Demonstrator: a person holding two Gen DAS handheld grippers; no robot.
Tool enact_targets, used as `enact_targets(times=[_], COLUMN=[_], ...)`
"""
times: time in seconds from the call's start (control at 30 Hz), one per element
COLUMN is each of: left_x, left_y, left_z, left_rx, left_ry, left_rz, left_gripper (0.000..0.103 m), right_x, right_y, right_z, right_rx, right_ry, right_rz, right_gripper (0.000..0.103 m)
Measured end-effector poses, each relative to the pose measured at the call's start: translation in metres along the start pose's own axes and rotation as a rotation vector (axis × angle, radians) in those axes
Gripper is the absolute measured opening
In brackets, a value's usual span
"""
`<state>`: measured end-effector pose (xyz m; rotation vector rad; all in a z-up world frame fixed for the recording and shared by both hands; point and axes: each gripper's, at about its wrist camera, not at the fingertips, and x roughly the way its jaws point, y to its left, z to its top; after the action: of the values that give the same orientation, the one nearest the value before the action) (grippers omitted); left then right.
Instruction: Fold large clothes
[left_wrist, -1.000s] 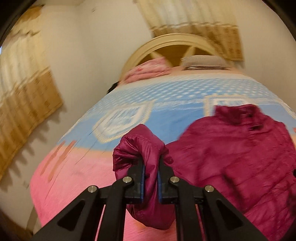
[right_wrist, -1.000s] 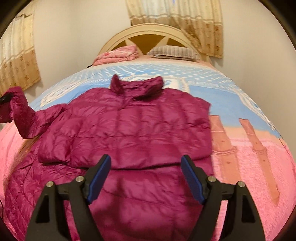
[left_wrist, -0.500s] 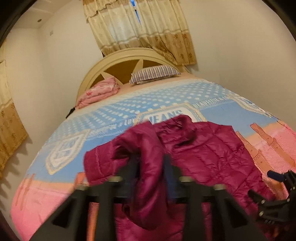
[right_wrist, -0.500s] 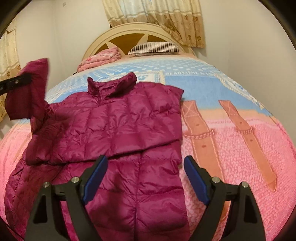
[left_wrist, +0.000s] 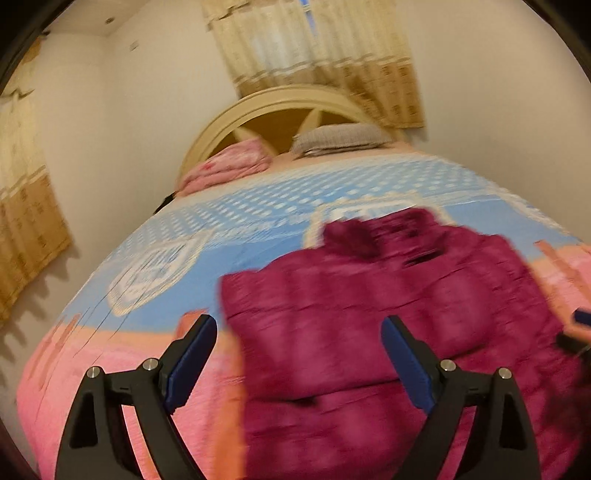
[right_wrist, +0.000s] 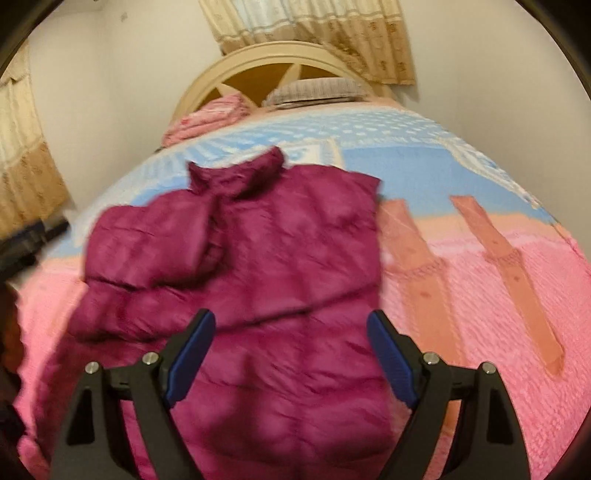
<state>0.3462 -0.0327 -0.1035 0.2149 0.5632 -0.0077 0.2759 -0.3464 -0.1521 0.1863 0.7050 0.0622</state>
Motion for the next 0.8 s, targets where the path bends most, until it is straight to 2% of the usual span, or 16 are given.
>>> enact_targets(times=[0.13,0.17,0.27,0.33,0.4,0.5,0.6,0.8], left_x=[0.02,0.023,0.028,0.028,0.03,0.033,0.041,0.054], left_y=[0.042,0.049,0.067,0.077,0.084,0.094,0.099,0.099], left_z=[-0.02,-0.024,-0.037,-0.043,-0.046,-0.049,-0.05,-0.048], left_rx=[-0.078,-0.092,-0.13,-0.146,-0.146,-0.151,-0.162,-0.176], left_ry=[0.079,0.095,0.138,0.151,0.16,0.174,0.191,0.227], left_rz=[0.053,0.056,0.074,0.076,0.088,0.102,0.109,0.115], left_gripper=[0.091,0.091,0.091,0.091,0.091,0.091,0.091,0.091], right_x=[0.013,0.023,0.055,0.075,0.098,0.1,0.079,0.047], right_y=[0.025,0.033,0.046,0.048,0.051,0.055,0.054,0.032], right_z=[0.028,0.037,0.053,0.057,0.056,0.049,0.04,0.026], right_rx=[-0.003,-0.006,0.03,0.056,0.078,0.057,0.019,0.021], right_ry=[0.015,0.033,0.092,0.129,0.206,0.227,0.192,0.149], right_rz=[0.092,0.127,0.163,0.175,0.206,0.201,0.184,0.122], right_gripper=[0.087,0.087,0.086,0.076,0.046,0.024,0.019,0.019])
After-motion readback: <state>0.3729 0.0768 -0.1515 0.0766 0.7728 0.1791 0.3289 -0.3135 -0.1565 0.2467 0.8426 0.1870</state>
